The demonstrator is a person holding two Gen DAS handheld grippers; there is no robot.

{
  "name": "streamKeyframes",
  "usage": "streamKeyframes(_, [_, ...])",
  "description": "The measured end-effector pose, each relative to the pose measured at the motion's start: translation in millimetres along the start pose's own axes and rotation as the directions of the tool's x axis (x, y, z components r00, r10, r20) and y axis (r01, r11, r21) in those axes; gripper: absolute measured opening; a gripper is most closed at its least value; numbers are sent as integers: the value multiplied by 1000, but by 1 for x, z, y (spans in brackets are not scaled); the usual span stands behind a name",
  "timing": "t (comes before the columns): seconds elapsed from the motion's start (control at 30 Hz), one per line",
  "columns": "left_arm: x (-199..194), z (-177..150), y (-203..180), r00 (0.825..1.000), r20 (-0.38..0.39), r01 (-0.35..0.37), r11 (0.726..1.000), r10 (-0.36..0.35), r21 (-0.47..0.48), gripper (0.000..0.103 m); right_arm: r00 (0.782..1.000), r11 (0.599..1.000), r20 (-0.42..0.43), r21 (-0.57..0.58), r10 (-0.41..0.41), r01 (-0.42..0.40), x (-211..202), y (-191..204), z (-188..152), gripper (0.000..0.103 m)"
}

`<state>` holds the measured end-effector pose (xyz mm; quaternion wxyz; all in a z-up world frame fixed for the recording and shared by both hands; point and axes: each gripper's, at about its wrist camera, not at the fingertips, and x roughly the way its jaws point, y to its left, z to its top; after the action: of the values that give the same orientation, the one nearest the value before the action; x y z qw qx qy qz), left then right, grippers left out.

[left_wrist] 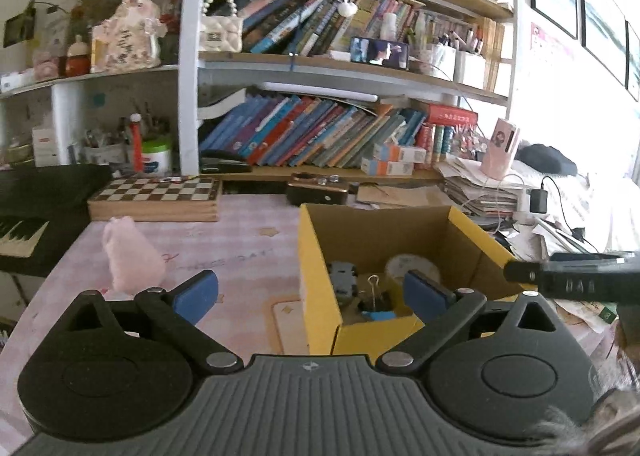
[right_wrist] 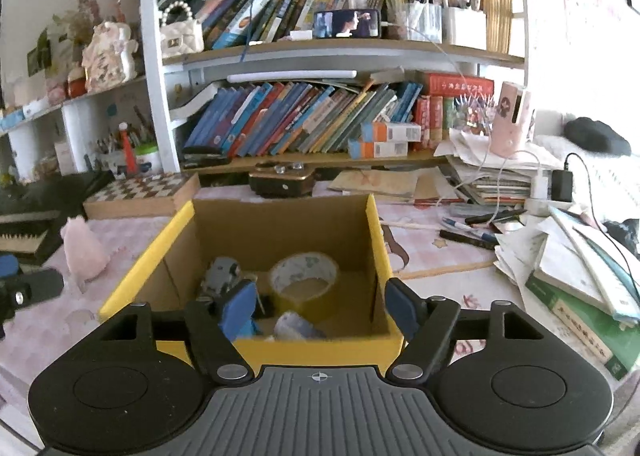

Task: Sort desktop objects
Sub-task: 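Withdraw both tools from the box back over the table, then reach both tools toward the pink pig and small white box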

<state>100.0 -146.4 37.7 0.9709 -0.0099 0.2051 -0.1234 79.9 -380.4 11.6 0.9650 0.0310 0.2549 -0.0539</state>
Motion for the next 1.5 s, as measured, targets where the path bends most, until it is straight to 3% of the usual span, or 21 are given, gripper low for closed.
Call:
streamKeyframes(0.53, [-29,-44,53,991,-123,44,999,-43,3,103,981,989,-185,117,-66,88,-29,55,-65,74])
streamKeyframes(0.83, [-43,-62,80,980,-183,80,997,-76,15,103,970,984,-227,134,-88,120,-47,90,-89,75])
streamKeyframes(1.2, [-61,-75,109,970,-220,107,994,-100,23,103,968,988,-242,122,-59,90,-59,134,-101,75])
streamKeyframes(1.5, [-76,-78,136,975,-208,86,996,-80,20,103,971,996,-239,81,-11,32,-63,174,-105,75])
